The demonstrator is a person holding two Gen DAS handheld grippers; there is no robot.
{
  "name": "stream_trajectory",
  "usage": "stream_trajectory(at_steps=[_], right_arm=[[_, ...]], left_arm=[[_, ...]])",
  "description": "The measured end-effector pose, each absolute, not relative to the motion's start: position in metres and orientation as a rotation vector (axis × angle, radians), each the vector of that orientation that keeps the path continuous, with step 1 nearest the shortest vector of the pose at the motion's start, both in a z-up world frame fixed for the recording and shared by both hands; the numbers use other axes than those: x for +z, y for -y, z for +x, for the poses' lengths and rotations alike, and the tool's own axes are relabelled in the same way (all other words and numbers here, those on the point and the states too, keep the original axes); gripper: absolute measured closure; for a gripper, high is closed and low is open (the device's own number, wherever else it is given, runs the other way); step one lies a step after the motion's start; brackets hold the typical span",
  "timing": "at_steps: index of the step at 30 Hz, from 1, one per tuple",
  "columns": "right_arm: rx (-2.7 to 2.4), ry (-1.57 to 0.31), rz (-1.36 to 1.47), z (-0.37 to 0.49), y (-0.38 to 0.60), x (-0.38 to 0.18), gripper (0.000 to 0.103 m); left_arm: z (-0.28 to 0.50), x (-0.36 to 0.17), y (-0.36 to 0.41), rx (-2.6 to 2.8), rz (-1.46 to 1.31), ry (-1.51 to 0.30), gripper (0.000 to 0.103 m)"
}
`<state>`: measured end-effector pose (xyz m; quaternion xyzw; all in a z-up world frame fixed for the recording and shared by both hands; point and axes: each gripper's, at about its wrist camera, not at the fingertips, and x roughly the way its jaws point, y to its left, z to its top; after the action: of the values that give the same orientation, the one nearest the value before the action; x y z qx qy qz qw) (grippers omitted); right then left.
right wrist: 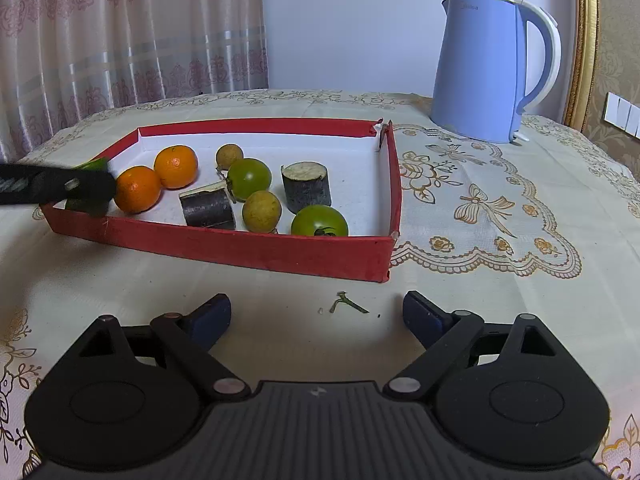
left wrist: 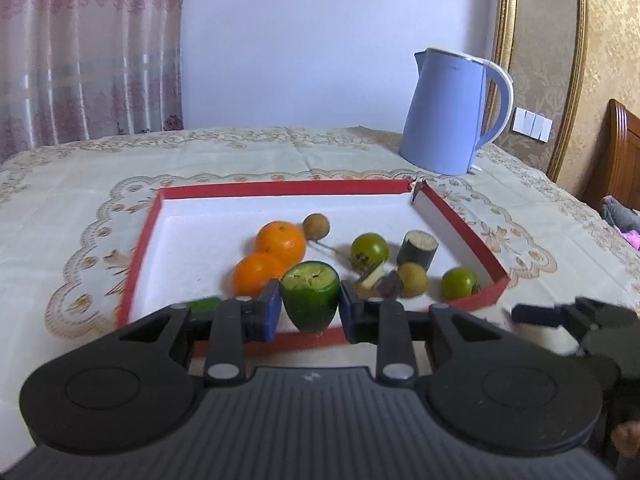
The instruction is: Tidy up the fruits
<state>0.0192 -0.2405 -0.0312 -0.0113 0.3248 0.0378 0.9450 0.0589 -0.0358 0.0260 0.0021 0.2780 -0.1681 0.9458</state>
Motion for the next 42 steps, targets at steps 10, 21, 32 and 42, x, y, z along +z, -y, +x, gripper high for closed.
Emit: stream_trajectory(at_steps=[10,21,32,42], right_arm=[[0.077,-0.662,-0.024,0.019,0.24,-0.031,0.009],[0.077,-0.662,-0.024,0.019,0.24,-0.031,0.009],[0.077,-0.662,-0.023,0.02,0.24,-0.031,0.009],[0.078,-0.662,-0.022,0.02,0.24,-0.032,0.008]], left_arm=[[0.095,0.01,0.06,-0.33,0.038,-0.609,0.076],[0.122,-0.003,0.079,-0.306,0.075,-0.619,0.071],[0.103,0.004,0.083,-0.258,0.136,-0.536,0.031],[0.071,0.014,0.069,-0.256,0.063,-0.535,0.018]])
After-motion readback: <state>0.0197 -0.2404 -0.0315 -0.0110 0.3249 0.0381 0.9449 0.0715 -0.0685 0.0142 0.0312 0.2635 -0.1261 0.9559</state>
